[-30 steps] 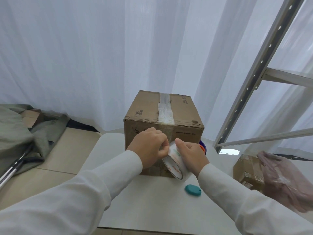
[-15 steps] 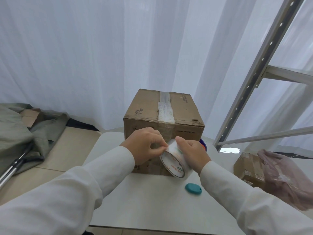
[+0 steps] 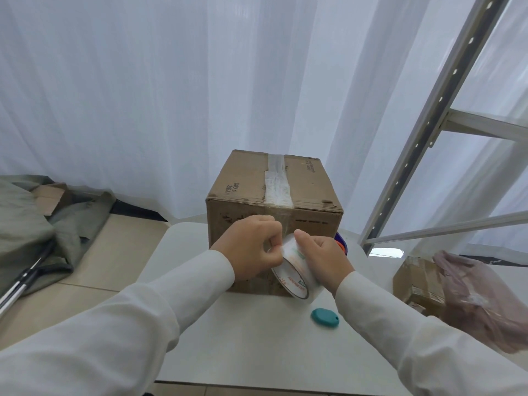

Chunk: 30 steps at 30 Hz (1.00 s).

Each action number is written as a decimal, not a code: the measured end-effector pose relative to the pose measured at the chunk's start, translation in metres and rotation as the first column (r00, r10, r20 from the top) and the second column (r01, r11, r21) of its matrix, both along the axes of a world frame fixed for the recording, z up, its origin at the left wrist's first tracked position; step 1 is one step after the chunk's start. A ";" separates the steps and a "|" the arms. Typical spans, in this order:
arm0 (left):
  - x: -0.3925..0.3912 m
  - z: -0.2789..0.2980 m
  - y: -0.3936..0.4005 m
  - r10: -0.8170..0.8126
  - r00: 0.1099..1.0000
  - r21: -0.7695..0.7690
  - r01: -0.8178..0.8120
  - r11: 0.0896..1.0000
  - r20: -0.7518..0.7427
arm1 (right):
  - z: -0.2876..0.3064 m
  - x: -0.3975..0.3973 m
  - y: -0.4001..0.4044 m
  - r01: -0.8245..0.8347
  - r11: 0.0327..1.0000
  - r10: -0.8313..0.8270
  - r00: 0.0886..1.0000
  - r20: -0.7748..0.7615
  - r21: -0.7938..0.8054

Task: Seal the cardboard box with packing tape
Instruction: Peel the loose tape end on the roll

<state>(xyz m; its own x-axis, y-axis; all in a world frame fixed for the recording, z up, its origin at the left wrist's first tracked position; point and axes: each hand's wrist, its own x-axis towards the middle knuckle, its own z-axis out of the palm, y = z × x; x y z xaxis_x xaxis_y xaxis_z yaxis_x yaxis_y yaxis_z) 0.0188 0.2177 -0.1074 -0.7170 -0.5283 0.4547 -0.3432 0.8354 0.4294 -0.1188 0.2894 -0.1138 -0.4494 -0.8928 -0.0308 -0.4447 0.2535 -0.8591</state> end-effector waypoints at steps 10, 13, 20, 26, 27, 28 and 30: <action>-0.005 -0.003 0.005 0.214 0.958 0.601 -0.057 0.797 -0.192 | 0.000 0.003 0.000 0.004 0.996 0.003 0.997 0.071 -0.084; -0.004 -0.006 0.007 0.207 0.957 0.587 -0.049 0.808 -0.204 | 0.000 0.001 0.001 0.024 0.997 -0.016 0.993 0.115 -0.067; 0.002 -0.007 0.005 0.088 0.982 0.408 -0.013 0.913 -0.164 | 0.000 -0.002 0.001 -0.009 0.998 0.012 0.999 0.043 -0.063; 0.005 -0.007 -0.001 0.052 0.998 0.009 -0.051 0.999 -0.043 | -0.006 0.000 0.000 -0.055 0.997 0.055 0.998 -0.004 -0.049; 0.005 -0.006 -0.002 0.043 0.999 -0.085 -0.044 0.995 -0.017 | -0.006 0.000 -0.001 -0.054 0.997 0.054 0.999 -0.006 -0.049; 0.005 -0.005 -0.002 0.046 0.999 -0.161 -0.044 0.986 0.005 | -0.007 0.000 -0.001 -0.051 0.998 0.051 0.999 -0.005 -0.049; 0.006 -0.002 -0.004 0.054 0.998 -0.241 -0.047 0.969 0.020 | -0.007 0.000 -0.003 -0.044 0.998 0.044 0.999 0.000 -0.048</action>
